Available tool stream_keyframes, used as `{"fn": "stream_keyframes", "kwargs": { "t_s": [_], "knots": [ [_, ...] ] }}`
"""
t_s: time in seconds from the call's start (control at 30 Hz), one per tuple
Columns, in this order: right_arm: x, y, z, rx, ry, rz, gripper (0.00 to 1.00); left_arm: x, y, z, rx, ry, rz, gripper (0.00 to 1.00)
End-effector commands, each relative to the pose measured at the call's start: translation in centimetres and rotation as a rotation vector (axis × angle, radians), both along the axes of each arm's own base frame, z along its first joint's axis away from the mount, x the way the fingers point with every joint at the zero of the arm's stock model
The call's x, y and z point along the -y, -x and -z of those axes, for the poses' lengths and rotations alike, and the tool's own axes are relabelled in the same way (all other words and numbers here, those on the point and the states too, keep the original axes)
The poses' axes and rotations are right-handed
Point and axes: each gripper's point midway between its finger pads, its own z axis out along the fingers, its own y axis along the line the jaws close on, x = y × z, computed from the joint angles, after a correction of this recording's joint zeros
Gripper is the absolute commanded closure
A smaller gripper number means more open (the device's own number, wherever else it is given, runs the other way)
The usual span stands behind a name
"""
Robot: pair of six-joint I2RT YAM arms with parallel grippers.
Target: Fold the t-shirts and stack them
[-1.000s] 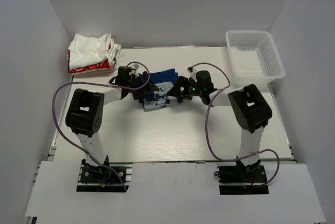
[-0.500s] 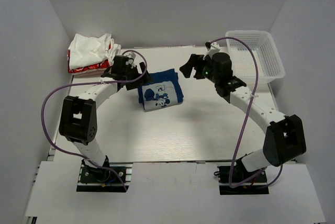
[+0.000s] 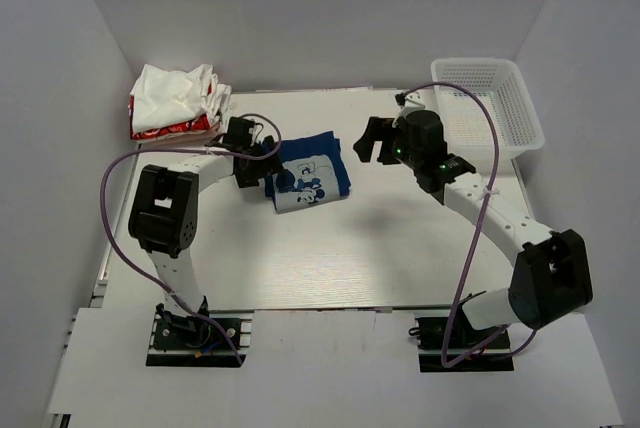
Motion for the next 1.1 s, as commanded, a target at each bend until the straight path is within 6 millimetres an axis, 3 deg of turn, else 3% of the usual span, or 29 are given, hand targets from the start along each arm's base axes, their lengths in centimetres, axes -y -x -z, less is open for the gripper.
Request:
{"fn": "stream_keyframes", "kwargs": {
  "t_s": [0.0,0.17,0.27,0.3,0.4,0.43,0.47,0.67,0.7,0.8,0.83,1.07],
  "knots": [
    [0.5,0.2,-1.8,0.054,-0.013,0.014,0.1,0.5,-0.6,1.2,-0.013,-0.005,-0.001,0.05],
    [1.0,1.0,-1.8,0.061,-0.025,0.027,0.1,2.4,-0.4,3.1,-0.025,0.03,0.049,0.22],
    [1.2,1.3,-2.0,0.068,-0.028,0.025,0.1,3.4,-0.6,3.5,-0.028,0.018,0.087,0.49],
    [1.2,1.3,-1.8,0.065,-0.027,0.027,0.1,3.4,-0.6,4.1,-0.047,0.013,0.087,0.66],
    [1.8,1.2,-1.7,0.074,-0.016,0.051,0.1,3.6,-1.8,3.8,-0.042,-0.057,0.097,0.96],
    [1.8,1.0,-1.8,0.075,-0.014,0.058,0.1,3.3,-2.1,4.4,-0.042,-0.11,0.104,1.0],
    [2.0,0.9,-1.5,0.073,-0.003,0.06,0.1,3.4,-3.5,3.2,-0.013,-0.125,0.106,1.0],
    [2.5,0.2,-0.4,0.061,0.041,0.091,0.1,-0.2,-6.8,-2.3,0.123,-0.376,0.125,1.0],
    [2.5,0.0,-0.4,0.062,0.044,0.094,0.1,-0.9,-7.7,-4.9,0.194,-0.421,0.118,1.0],
    [2.5,-0.3,0.0,0.064,0.063,0.093,0.1,-2.5,-9.1,-9.0,0.323,-0.547,0.161,1.0],
    [2.5,-0.6,0.2,0.061,0.068,0.098,0.1,-3.9,-9.6,-10.6,0.358,-0.59,0.133,1.0],
    [2.5,-1.9,1.7,0.023,0.11,0.115,0.1,-8.6,-12.0,-17.3,0.471,-0.873,0.157,1.0]
  ]
}}
